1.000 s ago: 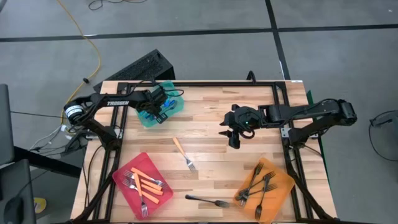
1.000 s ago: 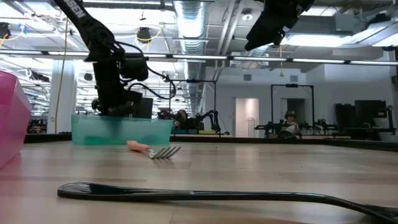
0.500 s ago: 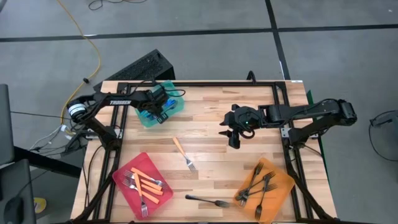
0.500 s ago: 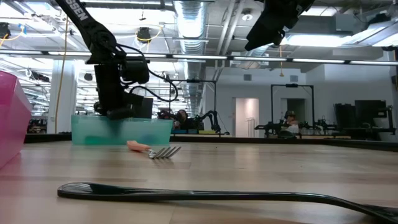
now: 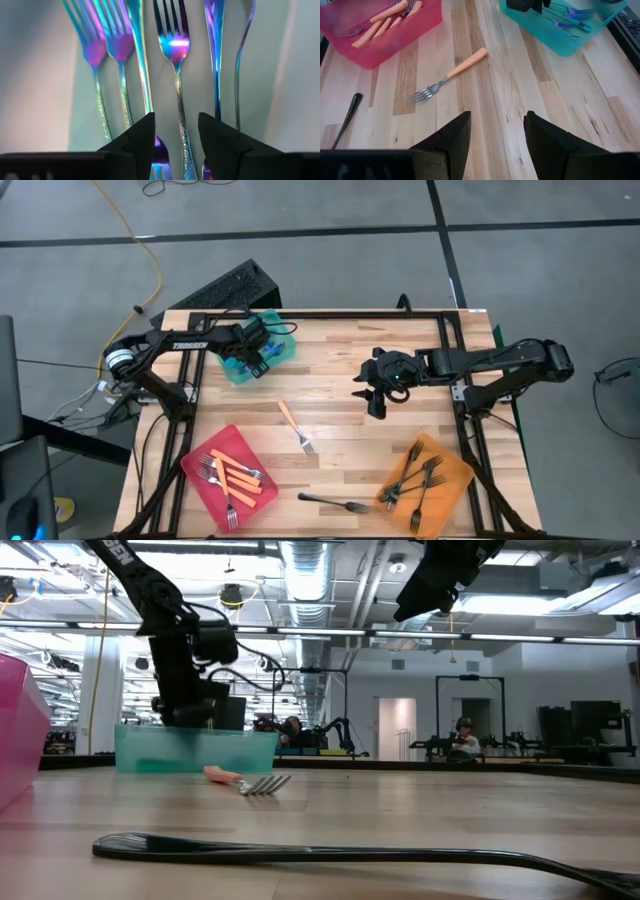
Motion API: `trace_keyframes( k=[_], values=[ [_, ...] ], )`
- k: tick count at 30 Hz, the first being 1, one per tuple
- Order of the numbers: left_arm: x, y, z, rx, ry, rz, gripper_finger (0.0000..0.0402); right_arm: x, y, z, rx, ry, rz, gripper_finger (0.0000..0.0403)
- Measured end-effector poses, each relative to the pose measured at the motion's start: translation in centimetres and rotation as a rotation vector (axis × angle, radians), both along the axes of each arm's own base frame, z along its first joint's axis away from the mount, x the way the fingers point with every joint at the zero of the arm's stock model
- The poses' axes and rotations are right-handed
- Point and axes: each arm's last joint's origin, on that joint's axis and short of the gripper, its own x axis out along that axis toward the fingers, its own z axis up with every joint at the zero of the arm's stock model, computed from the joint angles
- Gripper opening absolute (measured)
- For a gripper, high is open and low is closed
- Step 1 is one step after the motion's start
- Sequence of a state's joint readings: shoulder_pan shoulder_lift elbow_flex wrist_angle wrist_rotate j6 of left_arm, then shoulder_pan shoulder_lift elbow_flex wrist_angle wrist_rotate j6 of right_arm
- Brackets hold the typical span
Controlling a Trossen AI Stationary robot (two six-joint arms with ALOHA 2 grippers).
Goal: Sort silverware by color (type)
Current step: Put the black fork into the orange bin
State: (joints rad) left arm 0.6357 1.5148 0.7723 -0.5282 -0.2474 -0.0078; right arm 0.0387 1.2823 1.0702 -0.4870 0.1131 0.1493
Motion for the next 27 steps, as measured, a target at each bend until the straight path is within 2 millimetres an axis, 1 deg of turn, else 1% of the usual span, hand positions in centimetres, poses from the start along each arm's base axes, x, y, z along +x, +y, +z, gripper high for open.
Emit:
trace_keyframes(
  k=[4,10,16,19,23,27],
  values=[
    [-0.4,-0.3,1.6,0.038,-0.051,0.001,0.0139,0.0,0.0,0.0,0.0,0.0,0.0,0.0202],
    [-1.3,-0.9,4.7,0.119,-0.165,0.003,0.0139,0.0,0.0,0.0,0.0,0.0,0.0,0.0202],
    [-2.2,-2.4,7.7,0.174,-0.303,-0.029,0.0139,0.0,0.0,0.0,0.0,-0.001,0.0,0.0202],
    [-2.5,-3.3,9.0,0.182,-0.377,-0.08,0.0139,0.0,0.2,0.0,0.002,-0.001,0.01,0.0202],
    [-2.6,-4.7,10.3,0.143,-0.498,-0.158,0.0139,0.1,1.0,0.2,0.005,-0.023,0.041,0.0202],
    [-2.4,-6.2,11.2,0.107,-0.591,-0.196,0.0139,0.7,2.9,0.4,0.012,-0.089,0.106,0.0202]
  ],
)
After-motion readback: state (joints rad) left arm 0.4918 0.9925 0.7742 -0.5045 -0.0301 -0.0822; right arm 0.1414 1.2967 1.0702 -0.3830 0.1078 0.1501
